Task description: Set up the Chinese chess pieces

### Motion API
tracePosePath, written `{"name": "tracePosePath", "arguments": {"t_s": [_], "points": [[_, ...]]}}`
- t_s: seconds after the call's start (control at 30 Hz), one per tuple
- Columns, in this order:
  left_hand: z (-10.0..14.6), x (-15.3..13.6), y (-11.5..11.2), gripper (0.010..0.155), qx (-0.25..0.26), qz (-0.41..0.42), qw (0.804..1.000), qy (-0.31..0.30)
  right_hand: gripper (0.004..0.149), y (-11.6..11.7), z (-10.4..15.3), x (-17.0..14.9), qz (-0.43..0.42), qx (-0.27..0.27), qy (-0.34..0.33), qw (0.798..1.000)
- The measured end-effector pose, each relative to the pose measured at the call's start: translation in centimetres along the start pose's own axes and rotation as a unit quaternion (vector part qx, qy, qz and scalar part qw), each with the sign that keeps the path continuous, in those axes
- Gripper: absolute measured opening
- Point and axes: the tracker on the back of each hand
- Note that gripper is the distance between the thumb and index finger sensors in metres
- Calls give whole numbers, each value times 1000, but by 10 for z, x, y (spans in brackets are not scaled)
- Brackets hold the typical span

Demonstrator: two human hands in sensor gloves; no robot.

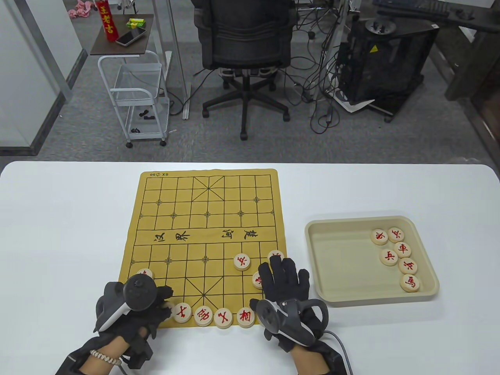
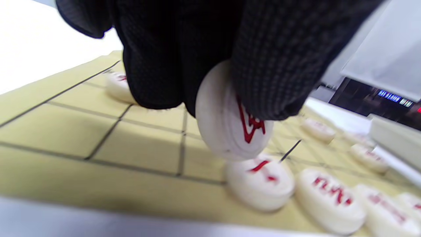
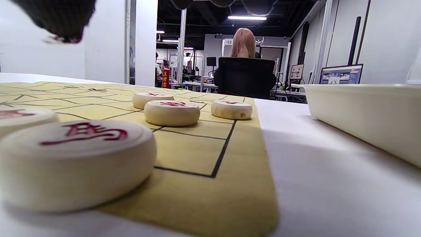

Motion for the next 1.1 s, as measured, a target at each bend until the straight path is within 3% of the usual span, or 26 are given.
{"name": "tracePosePath", "arguments": {"t_s": [0.17,0.37,0.73,0.87,1.1], "points": [[-9,-12,-17,60,-56,-3,998,5,91,0,0,2,-4,5,-2,1000],[-17,-17,-19,59,-60,7,998,19,90,0,1,2,-3,2,-2,1000],[-14,-2,-21,62,1,-110,994,20,90,0,1,2,-5,4,-3,1000],[-14,0,-18,66,8,-105,994,10,90,0,1,3,-6,6,-5,1000],[-16,-4,-1,66,104,-61,993,4,89,2,2,6,-1,13,-9,1000]]}}
Point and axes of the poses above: the tracker on the back of each hand, its own x axis roughly to the thumb side, its own z axis roughly from the fingertips to the wrist, y = z × x
